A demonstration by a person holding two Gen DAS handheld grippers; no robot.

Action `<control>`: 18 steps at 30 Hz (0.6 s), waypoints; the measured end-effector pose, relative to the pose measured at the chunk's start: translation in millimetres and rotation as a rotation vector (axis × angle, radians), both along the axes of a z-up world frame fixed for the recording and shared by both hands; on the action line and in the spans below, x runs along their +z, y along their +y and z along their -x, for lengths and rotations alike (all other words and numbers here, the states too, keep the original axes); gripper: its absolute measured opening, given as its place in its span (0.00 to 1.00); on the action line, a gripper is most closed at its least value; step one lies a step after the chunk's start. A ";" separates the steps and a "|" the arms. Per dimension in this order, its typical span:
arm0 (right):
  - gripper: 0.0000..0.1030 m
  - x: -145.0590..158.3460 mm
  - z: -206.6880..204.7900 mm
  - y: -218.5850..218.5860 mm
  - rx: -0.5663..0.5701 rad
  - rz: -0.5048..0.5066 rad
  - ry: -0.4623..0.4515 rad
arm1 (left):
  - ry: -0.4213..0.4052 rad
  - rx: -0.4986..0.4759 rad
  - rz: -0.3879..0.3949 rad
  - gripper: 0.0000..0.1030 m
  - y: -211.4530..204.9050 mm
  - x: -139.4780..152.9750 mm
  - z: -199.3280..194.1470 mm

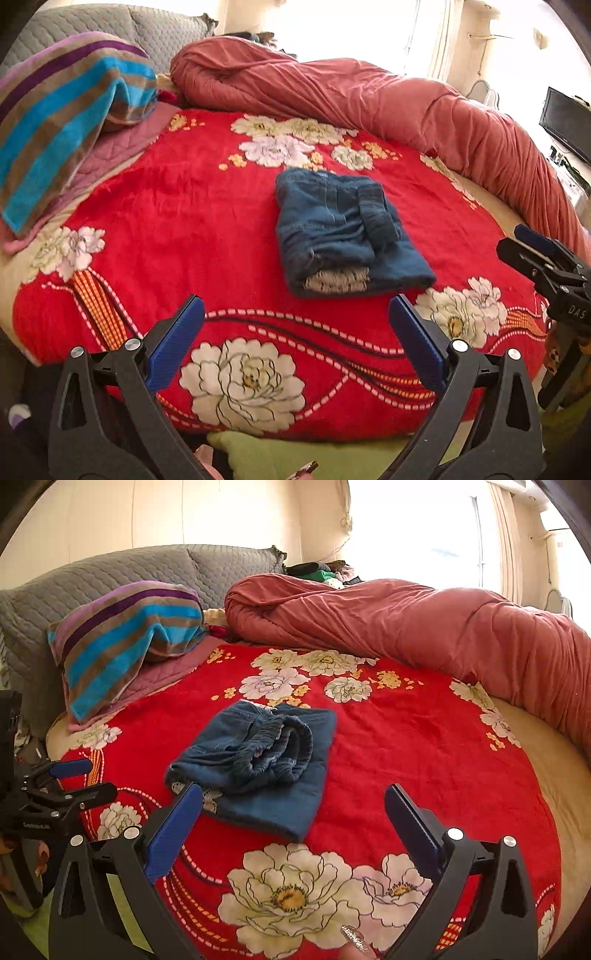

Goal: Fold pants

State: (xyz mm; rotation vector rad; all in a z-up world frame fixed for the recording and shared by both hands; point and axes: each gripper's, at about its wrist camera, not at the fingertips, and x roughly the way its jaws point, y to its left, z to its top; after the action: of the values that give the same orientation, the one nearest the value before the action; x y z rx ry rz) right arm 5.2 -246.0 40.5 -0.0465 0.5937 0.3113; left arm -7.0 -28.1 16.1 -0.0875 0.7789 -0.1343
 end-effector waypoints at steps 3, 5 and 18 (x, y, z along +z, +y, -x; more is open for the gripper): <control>0.95 -3.4 7.0 -0.2 -0.008 0.006 -0.001 | 0.002 -0.005 -0.001 0.91 -2.2 -1.1 4.0; 0.95 -8.2 8.3 -2.0 -0.012 -0.007 0.017 | 0.002 -0.008 -0.008 0.91 -4.5 -2.1 6.2; 0.95 -52.5 -0.4 10.3 -0.034 0.016 0.174 | 0.054 0.009 -0.010 0.91 -4.4 -18.4 7.1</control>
State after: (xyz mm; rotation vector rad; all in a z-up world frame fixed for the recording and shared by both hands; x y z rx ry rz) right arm 5.6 -235.7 -12.0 -0.0246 0.7683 0.2797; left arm -14.2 -32.5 -2.3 -0.0852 0.8333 -0.1201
